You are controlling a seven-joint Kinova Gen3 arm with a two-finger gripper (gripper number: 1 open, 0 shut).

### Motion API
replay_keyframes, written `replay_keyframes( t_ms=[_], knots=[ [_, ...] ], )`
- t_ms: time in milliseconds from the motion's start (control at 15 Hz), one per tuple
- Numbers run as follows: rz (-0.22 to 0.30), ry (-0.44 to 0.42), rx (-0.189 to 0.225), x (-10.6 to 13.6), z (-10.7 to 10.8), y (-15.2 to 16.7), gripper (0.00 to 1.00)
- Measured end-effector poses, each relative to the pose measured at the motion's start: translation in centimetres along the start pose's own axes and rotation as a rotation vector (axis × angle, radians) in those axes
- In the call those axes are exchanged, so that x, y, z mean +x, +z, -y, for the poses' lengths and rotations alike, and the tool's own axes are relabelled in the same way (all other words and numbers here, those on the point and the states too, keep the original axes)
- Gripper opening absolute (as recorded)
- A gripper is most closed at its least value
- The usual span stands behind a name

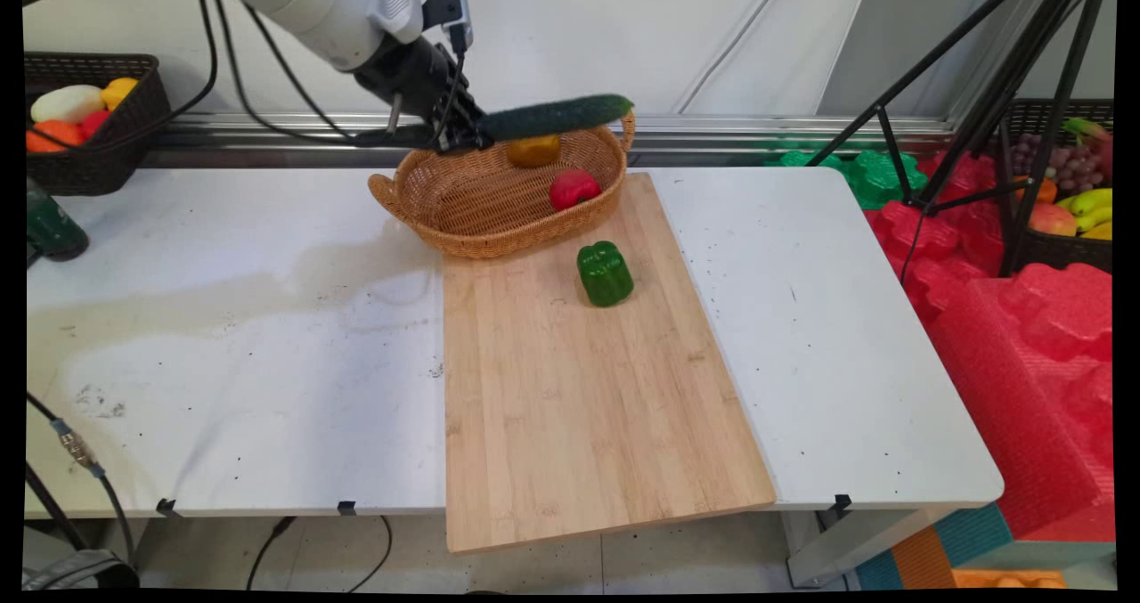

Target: Place the picked object on the cutting board

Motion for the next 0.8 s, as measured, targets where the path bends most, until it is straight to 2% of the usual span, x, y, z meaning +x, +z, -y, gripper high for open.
replay_keyframes(
  t_ms=[400, 800],
  knots=[
    [-0.008, 0.006, -0.099, -0.8, -7.3, -2.5, 0.0],
    [0.011, 0.036, -0.202, -1.1, -13.8, -2.4, 0.0]
  ],
)
